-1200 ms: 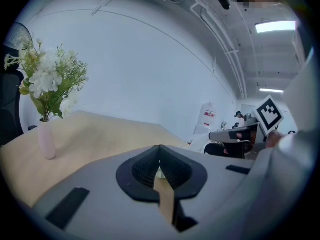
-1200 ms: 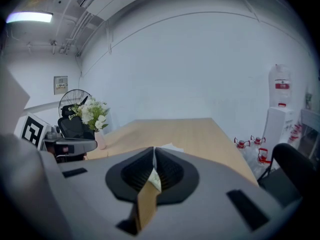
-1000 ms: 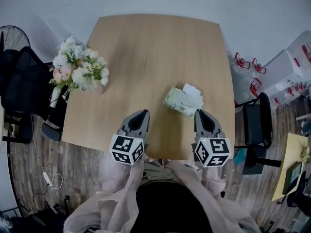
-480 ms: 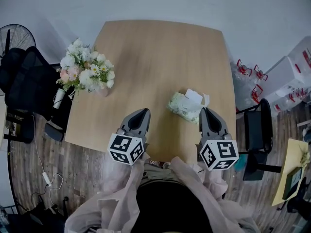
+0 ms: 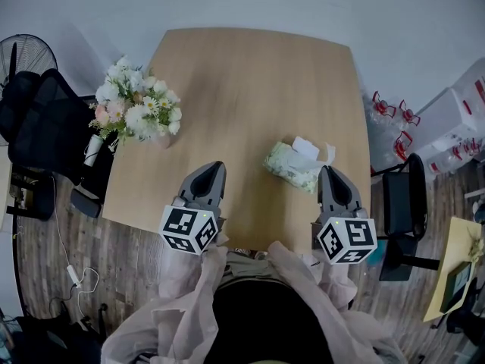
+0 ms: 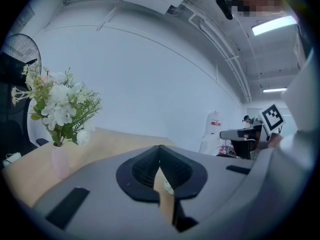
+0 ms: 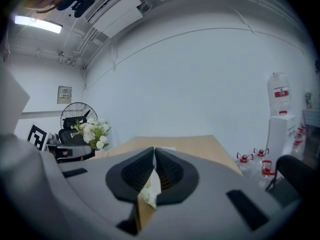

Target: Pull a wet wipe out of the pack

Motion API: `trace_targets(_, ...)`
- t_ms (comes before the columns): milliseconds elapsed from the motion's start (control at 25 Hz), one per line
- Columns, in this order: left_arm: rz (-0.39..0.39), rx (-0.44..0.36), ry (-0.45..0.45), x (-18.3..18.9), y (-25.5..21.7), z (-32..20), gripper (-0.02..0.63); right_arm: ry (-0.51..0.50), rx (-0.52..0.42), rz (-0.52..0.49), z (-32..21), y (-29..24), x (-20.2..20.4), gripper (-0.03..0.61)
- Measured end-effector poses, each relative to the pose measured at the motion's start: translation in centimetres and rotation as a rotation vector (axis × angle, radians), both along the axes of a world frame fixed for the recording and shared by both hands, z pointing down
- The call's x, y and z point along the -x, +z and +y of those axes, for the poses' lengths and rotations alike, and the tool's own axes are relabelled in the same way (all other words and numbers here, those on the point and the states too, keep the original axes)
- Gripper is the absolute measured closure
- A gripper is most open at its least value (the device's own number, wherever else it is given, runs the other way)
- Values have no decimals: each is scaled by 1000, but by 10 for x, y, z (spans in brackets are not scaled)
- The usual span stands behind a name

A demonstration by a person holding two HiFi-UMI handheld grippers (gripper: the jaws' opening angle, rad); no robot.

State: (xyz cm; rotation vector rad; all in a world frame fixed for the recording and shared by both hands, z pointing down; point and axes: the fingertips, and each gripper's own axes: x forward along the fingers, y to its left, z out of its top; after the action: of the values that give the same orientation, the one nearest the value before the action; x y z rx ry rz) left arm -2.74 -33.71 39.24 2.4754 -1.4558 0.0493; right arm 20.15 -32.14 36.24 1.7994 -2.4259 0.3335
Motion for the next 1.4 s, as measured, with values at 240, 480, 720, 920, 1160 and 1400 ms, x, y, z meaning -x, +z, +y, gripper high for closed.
trace_targets(240,-1,6,-15,3,3,-2,603,10,12,8,-1,6,-6,563)
trace_targets(480,2,9,-15,-1,4,-1,604,12,28,8,-3,14,-10,563)
trace_targets(720,7,21,-15,-2,7,-2,604,12,42,11,-3,20,-13,565)
trace_targets(920,0,25,-8,-4,8,-3,604,24,42,11,-4,20,-19,565)
trace_targets(1160,6,30,4,-9,10,-5,604,31,45,14,-4,22,-21,565)
trace_targets(1400,12,26,17,-11,7,-7,604,33,52,10,-6,24,-21,565)
